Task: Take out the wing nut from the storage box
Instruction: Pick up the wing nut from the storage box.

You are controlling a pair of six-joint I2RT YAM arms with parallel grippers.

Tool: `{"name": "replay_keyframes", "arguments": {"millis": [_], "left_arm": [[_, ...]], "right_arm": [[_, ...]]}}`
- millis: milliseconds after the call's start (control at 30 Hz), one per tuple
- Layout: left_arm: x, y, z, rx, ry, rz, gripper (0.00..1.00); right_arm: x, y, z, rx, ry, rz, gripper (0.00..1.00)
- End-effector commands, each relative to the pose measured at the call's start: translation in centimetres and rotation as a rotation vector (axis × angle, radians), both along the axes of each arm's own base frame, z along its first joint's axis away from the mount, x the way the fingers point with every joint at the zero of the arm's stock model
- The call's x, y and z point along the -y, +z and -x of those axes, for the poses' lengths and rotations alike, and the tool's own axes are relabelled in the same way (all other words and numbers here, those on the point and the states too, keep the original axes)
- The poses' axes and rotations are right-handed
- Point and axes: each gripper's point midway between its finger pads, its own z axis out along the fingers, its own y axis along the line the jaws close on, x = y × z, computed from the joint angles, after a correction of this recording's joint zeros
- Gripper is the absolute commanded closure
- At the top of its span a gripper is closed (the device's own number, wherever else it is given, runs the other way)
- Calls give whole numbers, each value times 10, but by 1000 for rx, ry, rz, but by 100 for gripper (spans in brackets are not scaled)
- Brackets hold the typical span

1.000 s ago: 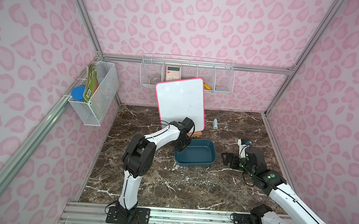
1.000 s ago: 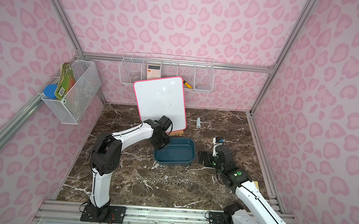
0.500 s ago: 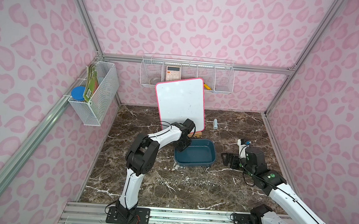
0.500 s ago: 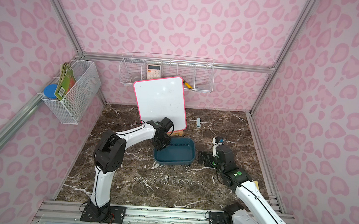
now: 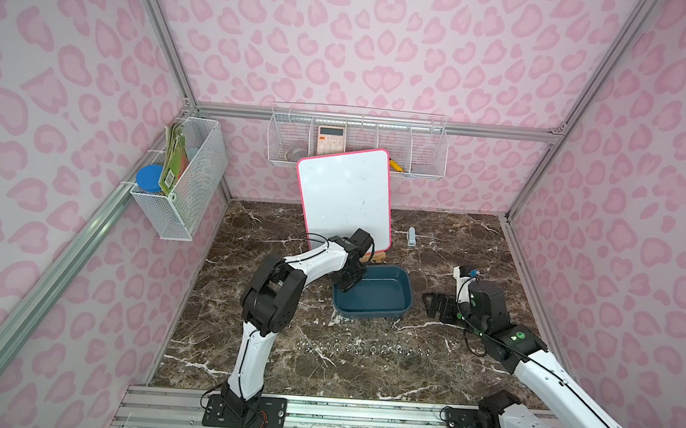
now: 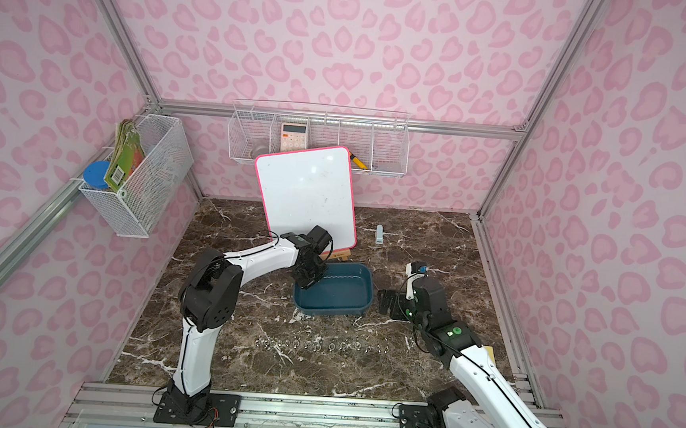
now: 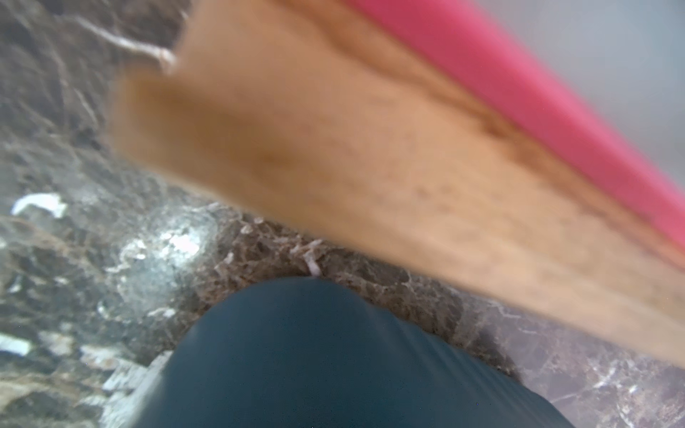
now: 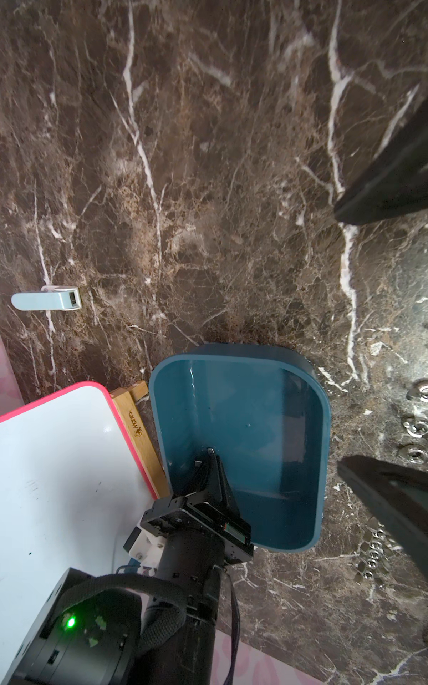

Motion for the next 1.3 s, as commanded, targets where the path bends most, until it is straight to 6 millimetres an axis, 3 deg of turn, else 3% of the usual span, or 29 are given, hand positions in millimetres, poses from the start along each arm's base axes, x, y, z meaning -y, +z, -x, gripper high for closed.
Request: {"name": "replay_keyframes", "arguments": {"millis": [0, 233, 433, 700, 967, 1167, 1267], "left_arm": [[2, 5, 0, 28, -39, 11, 94], [24, 27, -5, 132, -133, 138, 98], [40, 44, 3, 235, -260, 249, 100], [79, 87, 24, 339, -487, 452, 100], [90, 122, 51, 377, -619, 566, 99], [91, 128, 68, 357, -683, 573, 99], [92, 130, 72, 359, -699, 584, 99]], "right_arm": [[-3, 6, -4, 24, 4, -16, 1], [-14, 12, -5, 28, 37, -68, 1], [-27, 27, -9, 58, 73, -121, 1], [-75, 44, -9, 85, 259, -251, 1], [-99, 32, -23, 30, 294, -286, 24], [-111, 31, -37, 14, 312, -302, 41], [-118, 29, -43, 1, 324, -295, 56]]}}
